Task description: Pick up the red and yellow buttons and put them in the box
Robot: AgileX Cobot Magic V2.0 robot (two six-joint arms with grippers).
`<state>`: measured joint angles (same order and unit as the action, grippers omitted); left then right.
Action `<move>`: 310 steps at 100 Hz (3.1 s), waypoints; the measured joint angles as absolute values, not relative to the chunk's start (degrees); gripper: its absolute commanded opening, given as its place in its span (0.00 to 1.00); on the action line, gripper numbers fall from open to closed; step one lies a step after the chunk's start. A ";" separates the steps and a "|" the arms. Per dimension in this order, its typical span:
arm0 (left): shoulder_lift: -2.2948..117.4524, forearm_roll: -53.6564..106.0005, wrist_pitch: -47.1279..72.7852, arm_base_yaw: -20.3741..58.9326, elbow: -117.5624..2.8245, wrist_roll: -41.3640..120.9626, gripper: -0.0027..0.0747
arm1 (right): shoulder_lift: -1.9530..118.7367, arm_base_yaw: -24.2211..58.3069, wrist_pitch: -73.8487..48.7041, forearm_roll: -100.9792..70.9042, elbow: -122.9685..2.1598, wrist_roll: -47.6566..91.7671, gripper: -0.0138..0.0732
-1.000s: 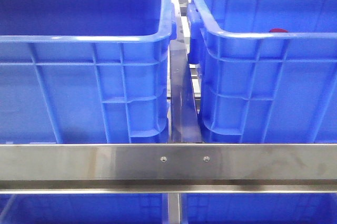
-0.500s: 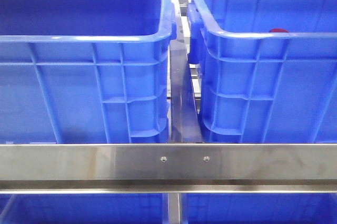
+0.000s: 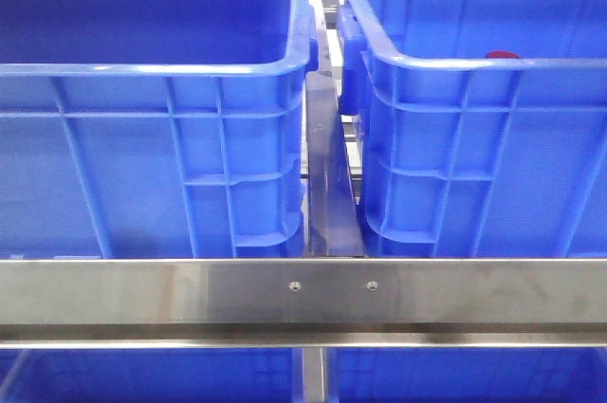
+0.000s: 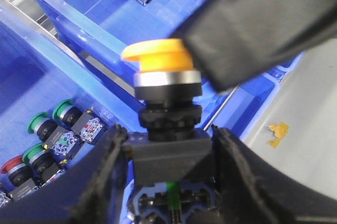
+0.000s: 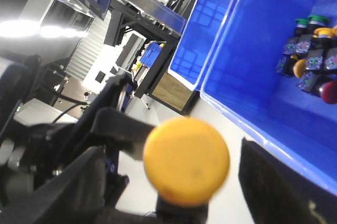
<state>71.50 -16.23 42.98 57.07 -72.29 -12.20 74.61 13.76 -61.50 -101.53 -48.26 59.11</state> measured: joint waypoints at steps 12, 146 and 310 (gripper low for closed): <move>71.50 -16.23 42.98 57.07 -72.29 -12.20 0.01 | 76.48 14.67 -61.40 -101.53 -50.02 59.11 0.73; 59.04 -35.36 48.55 52.17 -67.10 -32.70 0.70 | 77.47 5.17 -59.86 -101.31 -50.92 63.97 0.40; 23.80 -15.34 43.83 18.91 -38.47 -16.11 0.01 | 68.70 1.94 -8.00 -103.45 -50.96 92.57 0.40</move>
